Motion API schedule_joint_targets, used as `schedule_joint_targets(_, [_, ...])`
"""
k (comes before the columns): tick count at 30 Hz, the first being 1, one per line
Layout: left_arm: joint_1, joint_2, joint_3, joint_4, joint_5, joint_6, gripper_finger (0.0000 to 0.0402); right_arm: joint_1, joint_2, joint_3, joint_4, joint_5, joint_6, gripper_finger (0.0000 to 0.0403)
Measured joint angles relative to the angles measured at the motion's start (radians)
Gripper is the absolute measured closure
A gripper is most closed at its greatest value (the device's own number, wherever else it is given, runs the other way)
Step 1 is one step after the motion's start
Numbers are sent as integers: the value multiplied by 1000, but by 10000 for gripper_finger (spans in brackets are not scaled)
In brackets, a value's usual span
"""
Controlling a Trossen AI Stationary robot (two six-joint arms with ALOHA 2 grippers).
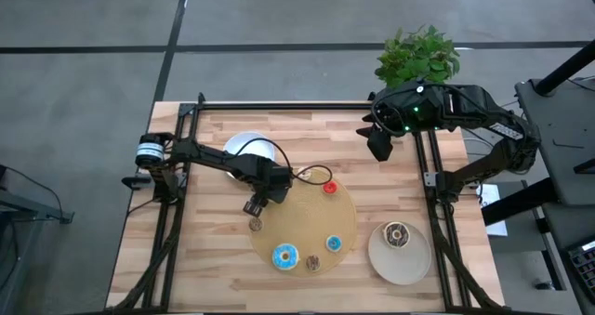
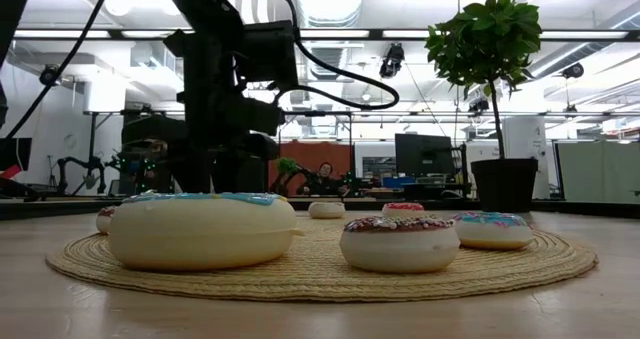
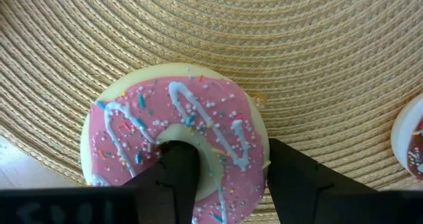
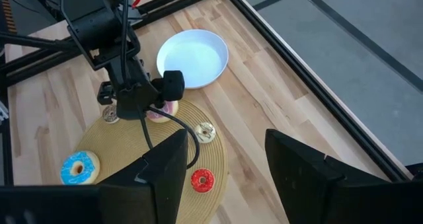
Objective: Pick & Place donuts
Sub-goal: Put the large pink donut into the gray plate
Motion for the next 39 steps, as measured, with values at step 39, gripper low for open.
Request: schedule_joint_targets(39, [0,-18,488,-455,-45,8,264,0,0,0,-1,-1,-61,209])
